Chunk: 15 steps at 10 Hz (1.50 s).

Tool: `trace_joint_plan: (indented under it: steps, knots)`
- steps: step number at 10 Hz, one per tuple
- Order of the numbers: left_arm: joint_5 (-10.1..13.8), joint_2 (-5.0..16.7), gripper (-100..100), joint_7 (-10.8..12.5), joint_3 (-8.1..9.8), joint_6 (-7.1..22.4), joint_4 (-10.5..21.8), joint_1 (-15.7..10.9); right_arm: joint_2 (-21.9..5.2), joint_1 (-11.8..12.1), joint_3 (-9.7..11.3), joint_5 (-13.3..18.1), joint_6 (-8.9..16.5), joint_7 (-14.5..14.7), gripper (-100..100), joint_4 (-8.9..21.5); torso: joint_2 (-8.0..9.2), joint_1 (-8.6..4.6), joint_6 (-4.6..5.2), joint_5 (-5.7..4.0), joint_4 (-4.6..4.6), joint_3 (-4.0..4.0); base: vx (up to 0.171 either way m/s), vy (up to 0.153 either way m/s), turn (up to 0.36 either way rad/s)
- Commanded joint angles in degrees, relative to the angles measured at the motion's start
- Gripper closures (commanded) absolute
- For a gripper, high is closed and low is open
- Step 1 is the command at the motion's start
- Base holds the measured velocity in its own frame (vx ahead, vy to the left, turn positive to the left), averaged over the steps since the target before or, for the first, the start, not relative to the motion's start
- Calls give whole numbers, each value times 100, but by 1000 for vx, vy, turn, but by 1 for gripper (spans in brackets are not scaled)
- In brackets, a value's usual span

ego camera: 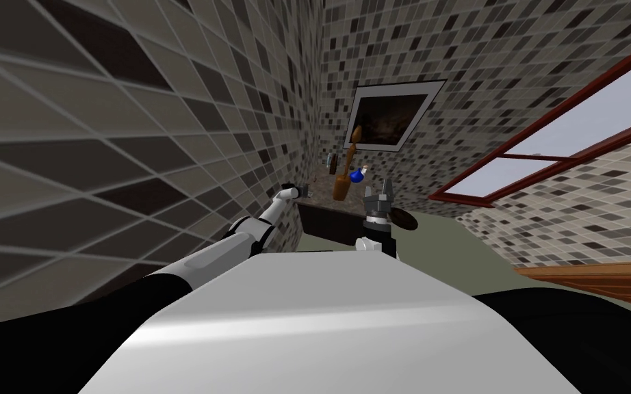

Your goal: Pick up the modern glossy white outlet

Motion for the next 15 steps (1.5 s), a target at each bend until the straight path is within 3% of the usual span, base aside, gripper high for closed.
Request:
trace_joint_plan:
  steps: [1,2,4,5,8,9,10,11,15]
  knots:
    - [85,-39,-100,-141,-87,143,286,-152,0,0,0,0,0,0,0,0,0,0,0,0,0,0,35,34,-5]
    - [85,-39,-100,-141,-87,143,287,-152,0,0,0,0,0,0,0,0,3,-1,0,0,1,2,24,23,-5]
    - [143,-84,-100,-272,-206,384,639,-341,0,0,0,0,0,0,0,0,8,-5,1,-1,2,5,38,29,-11]
    - [143,-84,-100,-272,-206,384,639,-341,0,0,0,0,0,0,0,0,3,-2,0,-1,1,2,41,27,-6]
    - [181,-134,-100,-400,-354,639,1042,-410,0,0,0,0,0,0,0,0,4,-6,0,-1,1,2,40,21,-9]
    - [262,-112,-100,-472,-299,552,1036,-433,0,0,0,0,0,0,0,0,4,-5,0,-1,0,2,17,10,-2]
    - [268,-114,0,-496,-304,564,1060,-433,0,0,0,0,0,0,0,0,10,-9,0,-2,2,6,0,0,0]
    - [422,52,-100,-657,-205,568,1061,-341,0,-1,0,0,0,0,0,0,16,-12,0,-3,4,9,5,-39,-153]
    - [730,385,-100,-983,-8,580,1068,-157,1,-1,1,0,0,0,0,0,22,-40,2,-9,6,13,0,-66,-122]
